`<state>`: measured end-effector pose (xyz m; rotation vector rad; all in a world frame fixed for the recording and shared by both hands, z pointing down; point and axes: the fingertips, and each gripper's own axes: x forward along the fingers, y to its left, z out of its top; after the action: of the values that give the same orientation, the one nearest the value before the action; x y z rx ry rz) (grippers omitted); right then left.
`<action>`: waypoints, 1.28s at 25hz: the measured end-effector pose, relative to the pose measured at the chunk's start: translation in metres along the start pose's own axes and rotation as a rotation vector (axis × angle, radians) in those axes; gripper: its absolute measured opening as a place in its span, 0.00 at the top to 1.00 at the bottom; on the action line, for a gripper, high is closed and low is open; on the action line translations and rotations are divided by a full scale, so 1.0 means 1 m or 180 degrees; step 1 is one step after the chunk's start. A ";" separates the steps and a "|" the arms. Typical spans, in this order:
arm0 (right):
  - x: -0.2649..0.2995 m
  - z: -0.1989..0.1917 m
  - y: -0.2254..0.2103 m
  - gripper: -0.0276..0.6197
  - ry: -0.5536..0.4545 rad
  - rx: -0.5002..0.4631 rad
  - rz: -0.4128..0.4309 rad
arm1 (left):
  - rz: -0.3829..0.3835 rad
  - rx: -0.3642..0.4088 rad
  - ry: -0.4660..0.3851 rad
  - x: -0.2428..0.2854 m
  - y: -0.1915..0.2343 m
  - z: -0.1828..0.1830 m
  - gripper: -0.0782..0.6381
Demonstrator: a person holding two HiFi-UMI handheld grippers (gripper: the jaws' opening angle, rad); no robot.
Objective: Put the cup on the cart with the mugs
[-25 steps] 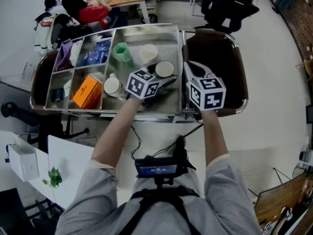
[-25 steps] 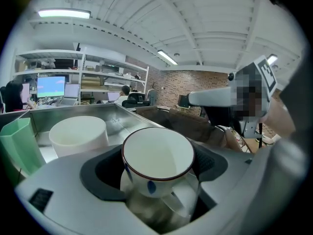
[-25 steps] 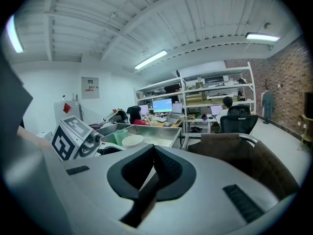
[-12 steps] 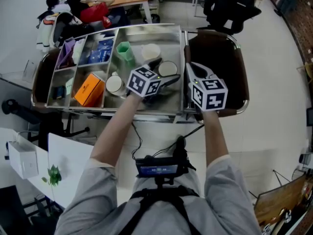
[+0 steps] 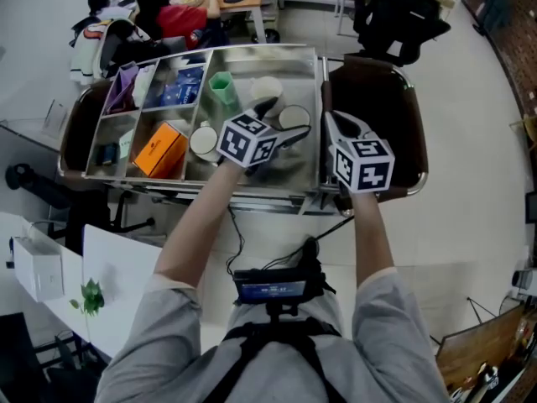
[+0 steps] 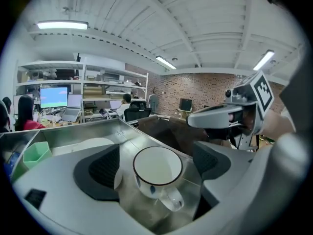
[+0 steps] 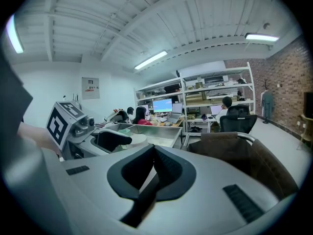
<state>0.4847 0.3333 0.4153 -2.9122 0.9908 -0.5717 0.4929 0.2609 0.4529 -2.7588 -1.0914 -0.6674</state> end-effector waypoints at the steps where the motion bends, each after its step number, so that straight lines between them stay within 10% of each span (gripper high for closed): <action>1: -0.002 0.001 0.003 0.95 -0.0001 -0.0004 0.0009 | 0.0013 0.0007 0.0002 -0.004 -0.002 0.002 0.25; 6: -0.015 0.004 0.020 0.95 -0.0018 -0.0072 0.0077 | 0.0106 0.0105 -0.0064 -0.035 -0.015 0.014 0.28; 19: -0.060 -0.006 0.089 0.95 -0.0034 -0.0202 0.0394 | 0.0923 -0.0333 -0.0475 -0.157 -0.023 -0.010 0.84; 32: -0.074 -0.049 0.187 0.95 0.0084 -0.0266 0.0992 | 0.1618 -0.0555 -0.0416 -0.266 -0.030 -0.087 0.89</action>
<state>0.3038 0.2321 0.4122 -2.7390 1.4671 -0.5634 0.2693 0.0950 0.4138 -3.0745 -0.3194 -0.5353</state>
